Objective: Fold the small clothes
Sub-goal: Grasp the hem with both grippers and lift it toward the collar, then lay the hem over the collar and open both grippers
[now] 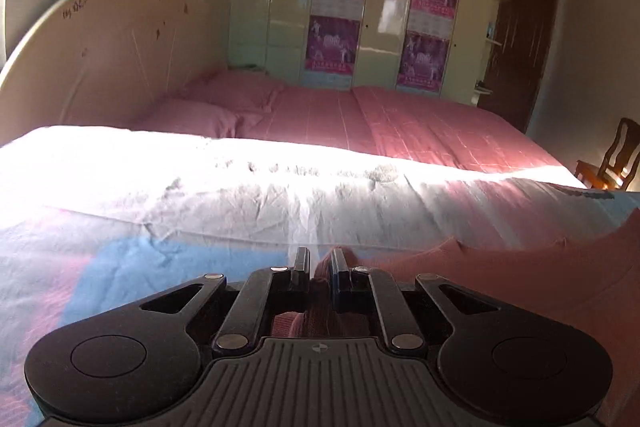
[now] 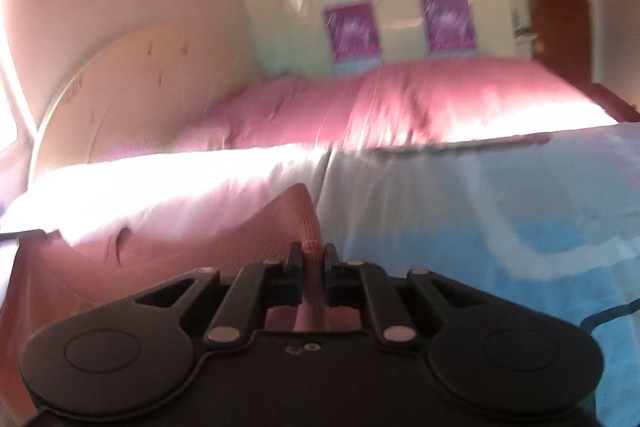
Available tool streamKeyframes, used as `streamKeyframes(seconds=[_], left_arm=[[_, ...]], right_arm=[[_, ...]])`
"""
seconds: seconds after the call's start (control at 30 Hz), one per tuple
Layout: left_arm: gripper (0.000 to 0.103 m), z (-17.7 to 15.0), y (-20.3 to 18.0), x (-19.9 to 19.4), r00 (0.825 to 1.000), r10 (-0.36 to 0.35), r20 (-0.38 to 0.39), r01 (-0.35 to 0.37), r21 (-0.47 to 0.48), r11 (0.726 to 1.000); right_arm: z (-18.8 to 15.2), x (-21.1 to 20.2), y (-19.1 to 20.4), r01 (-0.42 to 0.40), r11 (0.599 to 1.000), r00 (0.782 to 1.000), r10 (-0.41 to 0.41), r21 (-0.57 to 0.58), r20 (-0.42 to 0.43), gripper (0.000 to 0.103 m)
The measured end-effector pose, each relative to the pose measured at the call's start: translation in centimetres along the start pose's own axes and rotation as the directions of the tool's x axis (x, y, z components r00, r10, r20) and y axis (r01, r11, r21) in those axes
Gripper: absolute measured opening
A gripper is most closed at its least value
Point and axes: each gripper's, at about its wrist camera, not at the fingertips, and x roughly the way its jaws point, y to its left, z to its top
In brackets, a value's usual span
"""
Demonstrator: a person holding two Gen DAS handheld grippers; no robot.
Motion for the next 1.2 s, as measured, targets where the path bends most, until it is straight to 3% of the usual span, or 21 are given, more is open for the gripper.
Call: streamKeyframes(seconds=[0.13, 0.4, 0.57, 0.6, 0.63, 0.67, 0.73, 0.77, 0.87, 0.93, 0.97, 1.0, 1.07, 1.13, 1.2], left_arm=[[0.009, 0.1, -0.2, 1.6, 0.999, 0.025, -0.038, -0.025, 0.016, 1.000], [0.009, 0.9, -0.8, 4.8, 0.999, 0.016, -0.052, -0.013, 0.045, 0.999], [0.009, -0.3, -2.0, 7.8, 0.994, 0.032, -0.104, -0.021, 0.105, 0.994], [0.015, -0.4, -2.1, 7.8, 0.995, 0.041, -0.095, -0.030, 0.115, 0.993], [0.028, -0.4, -1.9, 7.4, 0.994, 0.056, -0.094, -0.047, 0.097, 0.994], [0.033, -0.2, -1.7, 6.6, 0.994, 0.065, -0.091, -0.058, 0.070, 0.996], [0.037, -0.1, -2.5, 3.4, 0.999, 0.004, -0.043, -0.001, 0.053, 0.999], [0.037, -0.2, -4.0, 2.6, 0.998, -0.050, -0.049, 0.053, 0.073, 0.996], [0.038, -1.1, -10.6, 2.9, 0.972, -0.190, -0.135, 0.214, 0.195, 0.957], [0.051, -1.9, -13.8, 3.8, 0.950, -0.249, -0.187, 0.286, 0.208, 0.935], [0.055, -2.4, -14.7, 4.0, 0.949, -0.256, -0.186, 0.293, 0.210, 0.933], [0.062, -2.8, -15.0, 4.0, 0.951, -0.252, -0.182, 0.288, 0.210, 0.934], [0.062, -3.3, -14.1, 3.6, 0.959, -0.231, -0.164, 0.262, 0.203, 0.944], [0.062, -3.5, -10.9, 3.0, 0.979, -0.151, -0.137, 0.177, 0.203, 0.963], [0.062, -3.8, -6.4, 1.8, 0.987, -0.096, -0.131, 0.117, 0.162, 0.980]], right_arm=[[-0.3, 2.1, 0.2, 0.028, 0.999, 0.997, -0.030, -0.019, -0.066, 0.009], [-1.3, 2.0, -0.7, 0.057, 0.998, 0.996, -0.056, 0.017, -0.070, 0.009], [-2.2, 3.5, -0.8, 0.115, 0.993, 0.985, -0.112, 0.012, -0.130, 0.011], [-2.3, 3.5, -0.7, 0.120, 0.993, 0.984, -0.118, 0.007, -0.135, 0.012], [-2.2, 3.6, -0.5, 0.131, 0.991, 0.981, -0.130, -0.005, -0.144, 0.021], [-1.9, 3.5, -0.3, 0.149, 0.989, 0.978, -0.150, -0.016, -0.147, 0.035], [-1.3, 2.0, 0.9, 0.209, 0.977, 0.973, -0.213, -0.052, -0.092, 0.048], [-1.1, 1.4, 1.6, 0.196, 0.979, 0.978, -0.199, -0.053, -0.063, 0.047], [-1.0, 2.8, 5.8, 0.059, 0.996, 0.993, -0.065, -0.068, -0.100, 0.044], [-1.5, 4.8, 9.5, -0.047, 0.995, 0.988, 0.032, -0.094, -0.151, 0.040], [-1.9, 5.6, 11.0, -0.090, 0.990, 0.982, 0.070, -0.109, -0.178, 0.040], [-2.4, 6.4, 12.5, -0.114, 0.984, 0.977, 0.086, -0.138, -0.197, 0.041], [-3.6, 7.2, 14.2, -0.116, 0.972, 0.973, 0.069, -0.206, -0.219, 0.041], [-3.8, 6.6, 13.1, -0.093, 0.973, 0.978, 0.049, -0.212, -0.205, 0.041], [-3.6, 5.4, 10.2, 0.056, 0.976, 0.984, -0.090, -0.211, -0.154, 0.042]])
